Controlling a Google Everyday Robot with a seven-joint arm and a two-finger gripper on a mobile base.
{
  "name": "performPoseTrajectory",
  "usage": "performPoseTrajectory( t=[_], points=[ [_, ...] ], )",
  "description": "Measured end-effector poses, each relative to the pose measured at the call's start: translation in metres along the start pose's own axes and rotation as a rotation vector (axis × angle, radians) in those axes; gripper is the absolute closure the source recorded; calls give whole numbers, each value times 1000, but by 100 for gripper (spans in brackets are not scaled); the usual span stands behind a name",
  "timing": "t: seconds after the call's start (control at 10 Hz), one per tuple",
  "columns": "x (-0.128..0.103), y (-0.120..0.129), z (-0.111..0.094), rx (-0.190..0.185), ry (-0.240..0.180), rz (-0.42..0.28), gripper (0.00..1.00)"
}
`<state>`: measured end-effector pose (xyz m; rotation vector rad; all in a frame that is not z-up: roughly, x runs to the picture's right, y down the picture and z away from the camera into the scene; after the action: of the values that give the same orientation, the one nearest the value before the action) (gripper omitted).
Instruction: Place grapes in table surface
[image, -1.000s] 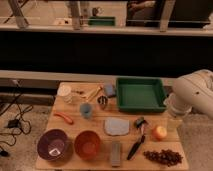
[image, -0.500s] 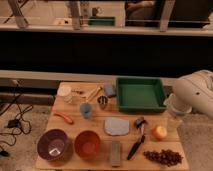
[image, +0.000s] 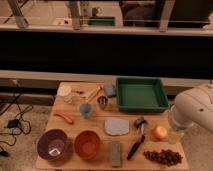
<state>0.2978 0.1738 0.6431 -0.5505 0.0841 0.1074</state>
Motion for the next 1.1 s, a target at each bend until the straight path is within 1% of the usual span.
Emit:
performPoseTrajectory(
  t=[0.3, 0.7, 0.8, 1.1],
  points=[
    [-2, 23, 9, -12, 4, -11, 20],
    [0, 42, 27, -41, 19, -25, 20],
    [-1, 46, 33, -52, 24, -34, 20],
    [3, 65, 45, -107, 39, -49, 20]
  ],
)
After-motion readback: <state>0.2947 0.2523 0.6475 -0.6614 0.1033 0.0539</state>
